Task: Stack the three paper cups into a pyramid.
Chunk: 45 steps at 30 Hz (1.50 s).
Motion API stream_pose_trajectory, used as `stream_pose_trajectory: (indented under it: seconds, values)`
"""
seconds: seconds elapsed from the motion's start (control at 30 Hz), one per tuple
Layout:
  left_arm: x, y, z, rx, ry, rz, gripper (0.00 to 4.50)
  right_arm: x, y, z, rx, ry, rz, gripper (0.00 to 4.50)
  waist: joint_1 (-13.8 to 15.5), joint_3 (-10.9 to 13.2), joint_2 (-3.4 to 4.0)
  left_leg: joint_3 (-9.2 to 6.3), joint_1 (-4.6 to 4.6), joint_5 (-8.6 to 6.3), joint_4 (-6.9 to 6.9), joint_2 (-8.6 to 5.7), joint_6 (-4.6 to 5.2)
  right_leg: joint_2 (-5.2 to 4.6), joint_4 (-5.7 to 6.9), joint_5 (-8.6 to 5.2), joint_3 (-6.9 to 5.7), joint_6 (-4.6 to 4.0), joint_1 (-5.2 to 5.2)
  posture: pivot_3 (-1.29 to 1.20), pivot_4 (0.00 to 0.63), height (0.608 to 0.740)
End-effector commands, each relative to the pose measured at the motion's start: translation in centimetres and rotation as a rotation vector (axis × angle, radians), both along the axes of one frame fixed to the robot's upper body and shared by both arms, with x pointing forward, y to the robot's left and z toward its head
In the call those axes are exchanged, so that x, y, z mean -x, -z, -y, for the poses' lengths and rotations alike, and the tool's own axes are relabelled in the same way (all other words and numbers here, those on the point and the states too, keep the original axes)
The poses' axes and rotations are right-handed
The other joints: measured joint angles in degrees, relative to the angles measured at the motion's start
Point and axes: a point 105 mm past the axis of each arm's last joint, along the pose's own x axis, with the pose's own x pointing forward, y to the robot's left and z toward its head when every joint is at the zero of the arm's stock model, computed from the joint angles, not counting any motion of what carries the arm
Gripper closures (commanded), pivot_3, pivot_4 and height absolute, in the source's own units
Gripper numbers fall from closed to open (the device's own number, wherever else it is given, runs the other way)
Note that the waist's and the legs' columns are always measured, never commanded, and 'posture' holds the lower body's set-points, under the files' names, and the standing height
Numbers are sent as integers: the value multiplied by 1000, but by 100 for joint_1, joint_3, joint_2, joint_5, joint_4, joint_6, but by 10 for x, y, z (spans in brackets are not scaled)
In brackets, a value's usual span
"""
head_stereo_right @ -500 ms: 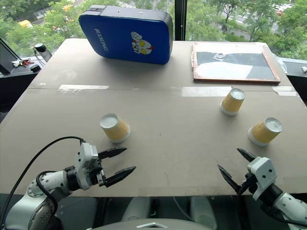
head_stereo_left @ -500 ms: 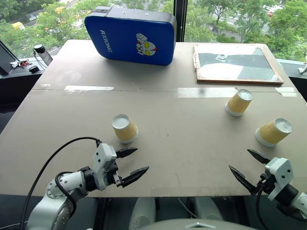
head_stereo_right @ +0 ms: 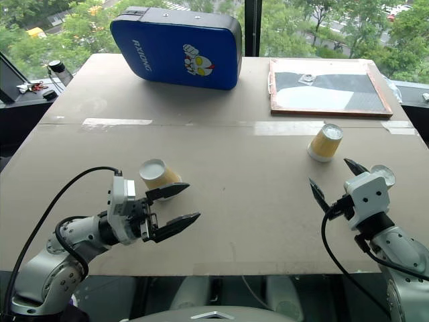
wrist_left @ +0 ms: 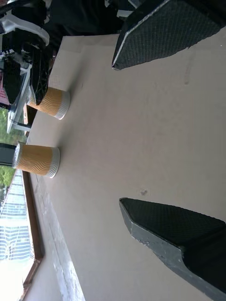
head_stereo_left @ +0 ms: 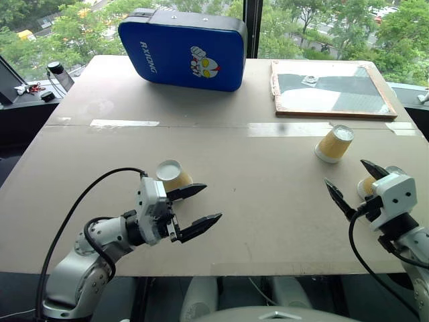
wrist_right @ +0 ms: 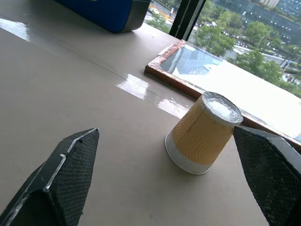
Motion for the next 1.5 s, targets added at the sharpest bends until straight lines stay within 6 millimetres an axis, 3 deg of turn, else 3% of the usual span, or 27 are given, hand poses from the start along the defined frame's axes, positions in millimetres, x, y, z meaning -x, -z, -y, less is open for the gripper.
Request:
stream_pose_trajectory:
  seconds: [0.03,0.2,0.3,0.57,1.13,1.17,1.2,1.27,1.33,1.43,1.47,1.5]
  values:
    - [15,-18,14,17,145,59,34,-7,-17,40,30,201,41,28,7,-1,0,1,1,0,0,-3,0,-1,0,0,0,0,1,0,150,740]
    - [16,-17,14,18,160,57,34,-5,-3,85,0,385,-39,28,6,0,3,6,-2,0,-3,-4,0,0,-3,-1,0,-1,0,0,150,740]
    - [16,-15,13,21,159,58,34,-2,8,92,-80,402,-90,28,-9,0,4,5,0,0,-3,-4,0,0,-2,-1,5,0,0,0,150,740]
    - [18,-17,12,35,177,65,34,2,24,95,-213,428,-167,28,-23,-1,7,5,3,0,-2,-3,1,0,1,0,6,0,1,0,150,740]
    - [15,-15,8,37,168,67,34,-4,19,80,-293,403,-166,28,-22,-1,8,3,2,0,-3,-3,1,1,1,0,5,0,0,0,150,740]
    - [15,-15,7,37,167,67,0,-4,19,79,-293,402,-165,540,-22,-1,8,3,2,0,-2,-3,1,1,1,0,5,0,0,0,150,740]
    - [15,-14,7,37,165,66,0,-5,19,79,-293,401,-165,707,-22,-1,8,3,2,0,-2,-3,1,1,1,0,5,0,0,0,150,740]
    - [15,-14,7,39,162,65,0,-6,18,77,-291,395,-163,1625,-22,-1,8,4,2,0,-3,-3,1,1,1,0,5,1,0,0,150,740]
    - [15,-13,7,38,158,63,0,-6,16,75,-288,382,-159,2224,-22,-1,8,3,2,0,-3,-3,1,1,1,0,5,1,0,0,150,740]
    - [15,-11,4,36,141,58,0,-7,11,66,-285,332,-158,2231,-22,-1,8,3,2,0,-3,-3,1,1,1,0,5,1,0,0,150,740]
    - [14,-10,2,37,127,55,0,-8,7,55,-281,265,-159,2231,-23,-1,8,3,2,0,-3,-3,1,1,1,0,5,1,0,0,150,740]
    - [14,-9,0,35,111,53,0,-9,3,31,-277,140,-172,2231,-29,1,11,3,2,0,-3,-2,1,1,1,0,5,1,0,0,150,740]
